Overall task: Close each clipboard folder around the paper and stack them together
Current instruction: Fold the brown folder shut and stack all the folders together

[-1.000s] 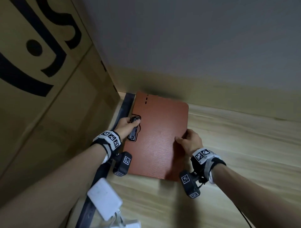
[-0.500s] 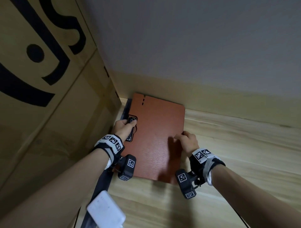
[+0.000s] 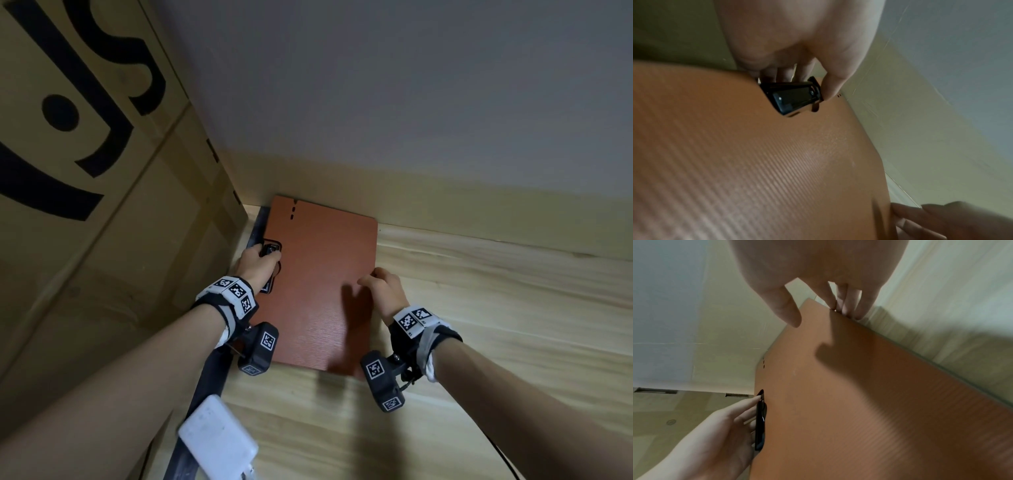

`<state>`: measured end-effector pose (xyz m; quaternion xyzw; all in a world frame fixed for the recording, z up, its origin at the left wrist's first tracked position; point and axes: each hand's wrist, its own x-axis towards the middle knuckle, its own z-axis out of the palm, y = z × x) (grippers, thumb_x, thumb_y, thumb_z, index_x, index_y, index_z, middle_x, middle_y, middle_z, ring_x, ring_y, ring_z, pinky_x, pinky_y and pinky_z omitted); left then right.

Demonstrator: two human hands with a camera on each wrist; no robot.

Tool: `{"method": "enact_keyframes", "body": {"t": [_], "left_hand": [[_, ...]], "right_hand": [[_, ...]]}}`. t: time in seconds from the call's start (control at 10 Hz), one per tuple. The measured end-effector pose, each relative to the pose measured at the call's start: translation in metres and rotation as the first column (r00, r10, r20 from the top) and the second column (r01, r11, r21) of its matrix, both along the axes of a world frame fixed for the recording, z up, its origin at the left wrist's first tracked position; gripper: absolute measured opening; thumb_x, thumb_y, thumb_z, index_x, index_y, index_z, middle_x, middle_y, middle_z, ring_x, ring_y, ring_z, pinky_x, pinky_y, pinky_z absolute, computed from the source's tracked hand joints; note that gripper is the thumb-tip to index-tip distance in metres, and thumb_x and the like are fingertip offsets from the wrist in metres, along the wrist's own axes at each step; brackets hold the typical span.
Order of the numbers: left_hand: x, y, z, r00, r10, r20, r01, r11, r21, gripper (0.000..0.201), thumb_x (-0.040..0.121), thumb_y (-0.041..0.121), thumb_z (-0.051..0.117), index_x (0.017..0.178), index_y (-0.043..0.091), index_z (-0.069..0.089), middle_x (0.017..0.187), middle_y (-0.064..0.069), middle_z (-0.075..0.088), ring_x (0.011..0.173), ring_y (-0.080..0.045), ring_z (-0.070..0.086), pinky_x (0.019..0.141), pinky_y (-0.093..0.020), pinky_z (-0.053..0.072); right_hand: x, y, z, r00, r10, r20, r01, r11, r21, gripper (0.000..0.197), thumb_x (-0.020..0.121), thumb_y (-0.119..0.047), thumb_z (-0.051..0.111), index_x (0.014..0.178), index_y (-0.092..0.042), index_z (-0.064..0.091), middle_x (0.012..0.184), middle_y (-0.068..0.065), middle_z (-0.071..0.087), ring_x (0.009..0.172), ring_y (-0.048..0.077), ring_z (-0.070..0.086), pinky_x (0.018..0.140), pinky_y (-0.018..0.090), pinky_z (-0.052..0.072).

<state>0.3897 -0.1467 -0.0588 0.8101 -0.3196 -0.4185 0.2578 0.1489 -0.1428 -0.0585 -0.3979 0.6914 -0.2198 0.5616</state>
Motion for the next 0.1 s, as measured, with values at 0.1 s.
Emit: {"method": "enact_keyframes", "body": {"t": [0.1], "left_hand": [[-0.0065,-0.0015,0.0165,0.998,-0.004,0.063,0.007,0.999,-0.052,0.065,0.085,0.032,0.057,0.146,0.015,0.042,0.142,-0.01,0.053,0.124,-0.035,0.054,0.106,-0.041,0.043]], "right_hand": [[-0.0144,0.0027,0.0123,0.998,-0.01,0.064,0.01,1.0,-0.006,0.044,0.086,-0.011,0.062,0.127,0.004,0.054,0.114,0.013,0.058,0.109,0.028,0.054,0.105,0.042,0.042]]}}
